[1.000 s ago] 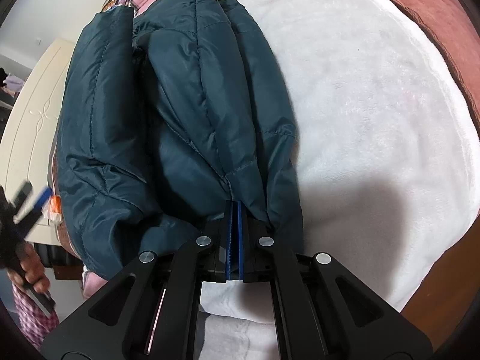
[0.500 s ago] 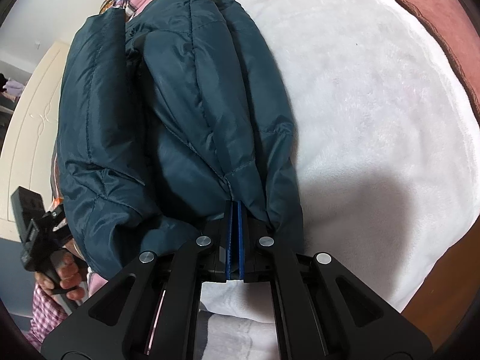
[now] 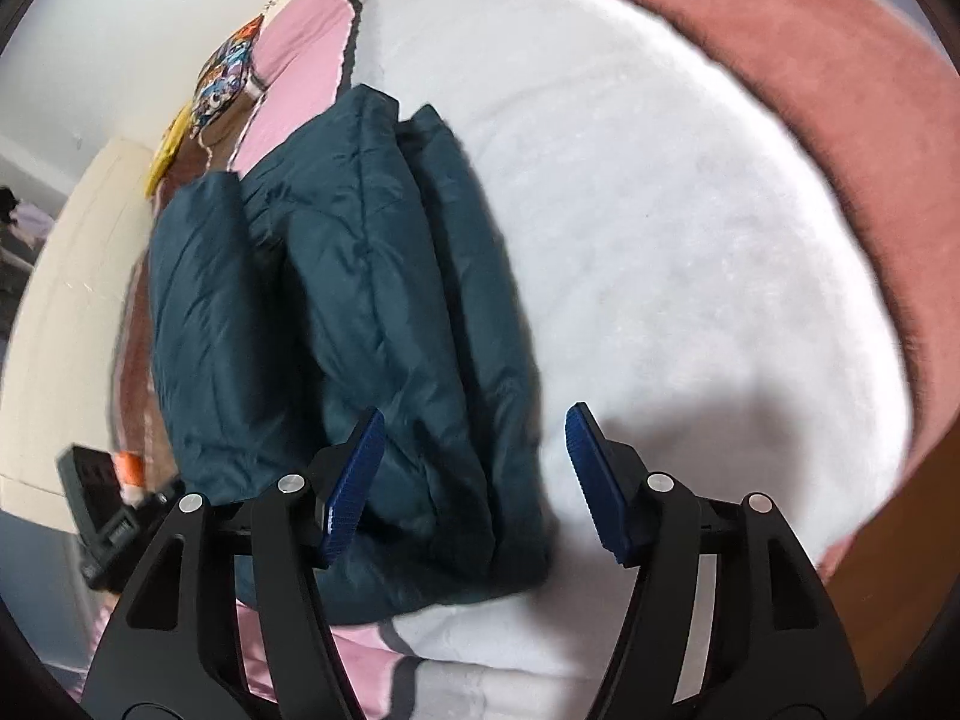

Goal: Fold large clothes

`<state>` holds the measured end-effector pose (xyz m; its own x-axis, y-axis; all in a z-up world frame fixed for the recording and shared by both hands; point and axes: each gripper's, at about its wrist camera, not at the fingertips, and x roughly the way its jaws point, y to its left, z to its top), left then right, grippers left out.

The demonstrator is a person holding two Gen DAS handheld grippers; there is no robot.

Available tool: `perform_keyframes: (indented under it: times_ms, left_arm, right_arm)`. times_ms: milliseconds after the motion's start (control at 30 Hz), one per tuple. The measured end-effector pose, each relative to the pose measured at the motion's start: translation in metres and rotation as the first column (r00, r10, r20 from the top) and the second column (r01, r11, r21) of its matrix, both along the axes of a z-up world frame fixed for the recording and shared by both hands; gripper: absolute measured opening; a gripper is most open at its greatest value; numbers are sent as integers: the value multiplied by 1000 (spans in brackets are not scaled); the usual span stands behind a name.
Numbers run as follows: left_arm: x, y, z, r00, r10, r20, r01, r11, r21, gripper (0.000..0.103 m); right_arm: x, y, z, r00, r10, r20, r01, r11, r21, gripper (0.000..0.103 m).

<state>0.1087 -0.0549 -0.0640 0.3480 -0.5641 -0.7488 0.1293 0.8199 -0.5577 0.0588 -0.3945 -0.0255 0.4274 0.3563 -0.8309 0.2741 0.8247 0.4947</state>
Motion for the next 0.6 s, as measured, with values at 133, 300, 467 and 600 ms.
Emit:
perform_keyframes:
  times_ms: [133,300,467,600]
  left_arm:
    - [-1,2,1,1000,1,-3,-1,1000,0,67]
    - [0,3,4,1000,-14,1,14,1000,0,64]
    - [2,1,14,998,-46,45,45,999,20,55]
    - [5,5,28,991,-59,124,53,997,51,48]
  right_arm:
    - [22,1,-29,997,19,-72,-14,998,58,63]
    - [37,6,-52,995,33,-97,-16,986,166,47]
    - [45,20,-54,995,88,-52,-75,975,209,19]
    - [51,40,-42,994,106,21,-108,978,178,15]
